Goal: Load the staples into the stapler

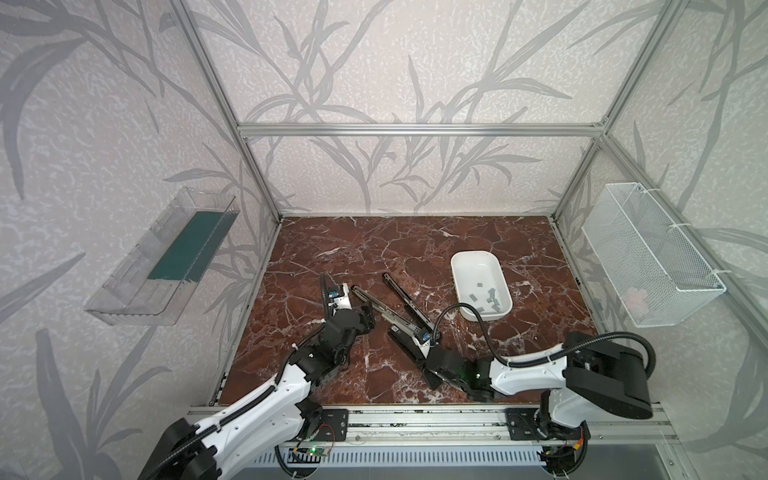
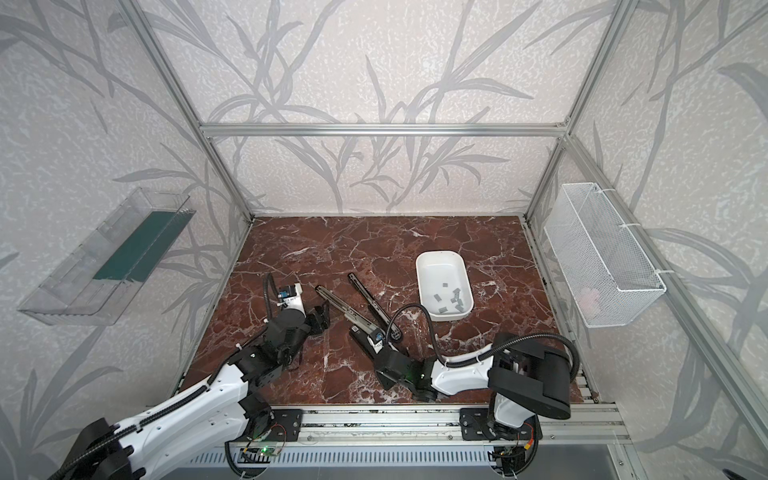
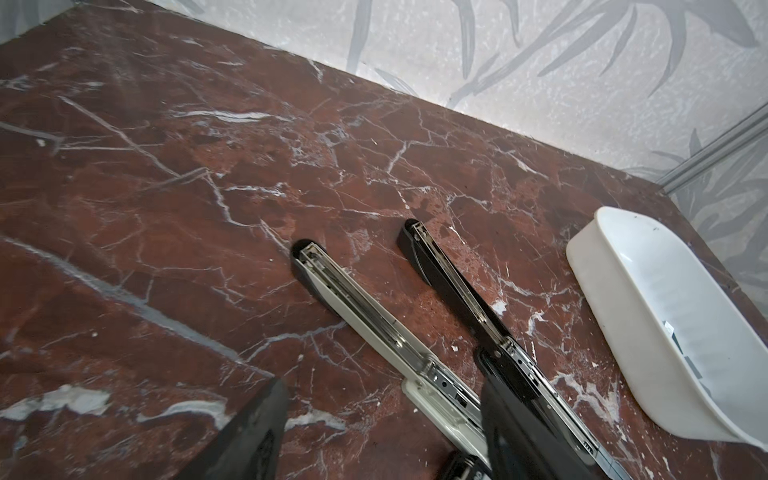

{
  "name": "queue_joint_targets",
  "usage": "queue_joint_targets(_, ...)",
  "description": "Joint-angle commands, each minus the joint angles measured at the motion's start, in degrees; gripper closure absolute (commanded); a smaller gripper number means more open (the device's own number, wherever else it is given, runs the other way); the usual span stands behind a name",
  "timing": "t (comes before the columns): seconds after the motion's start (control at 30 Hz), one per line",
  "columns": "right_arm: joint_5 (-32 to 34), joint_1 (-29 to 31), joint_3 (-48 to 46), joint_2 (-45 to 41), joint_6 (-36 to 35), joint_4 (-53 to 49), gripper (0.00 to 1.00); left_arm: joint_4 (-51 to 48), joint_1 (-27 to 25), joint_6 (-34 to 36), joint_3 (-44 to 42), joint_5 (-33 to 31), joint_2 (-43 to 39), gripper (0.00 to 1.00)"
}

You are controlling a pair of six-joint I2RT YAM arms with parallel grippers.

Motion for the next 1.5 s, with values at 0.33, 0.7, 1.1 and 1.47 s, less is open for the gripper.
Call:
queue_joint_targets(0.33,-5.2,2.6,22.3,19.0,1.3,-1.8,0.55,-14.2,10.0,-1.8,0.2,4.1,-10.3,0.21)
queue_joint_targets(0.7,1.8,2.5,9.6,-1.2,-5.2,0.6,0.34,-8.0,13.1,-1.6,1.3,11.3,-1.2,0.21)
queue_joint_targets(1.1,-2.3,-8.8,11.6,-0.3,-14.7,-5.0,0.45,-5.0,13.8,-1.6,5.6,17.1,6.8,0.21)
queue_joint_targets(1.47,-2.4,-10.8,19.6,8.9,-16.4,-13.6,0.46,-3.6,14.0,-1.2,6.0,17.9,9.6,0.21)
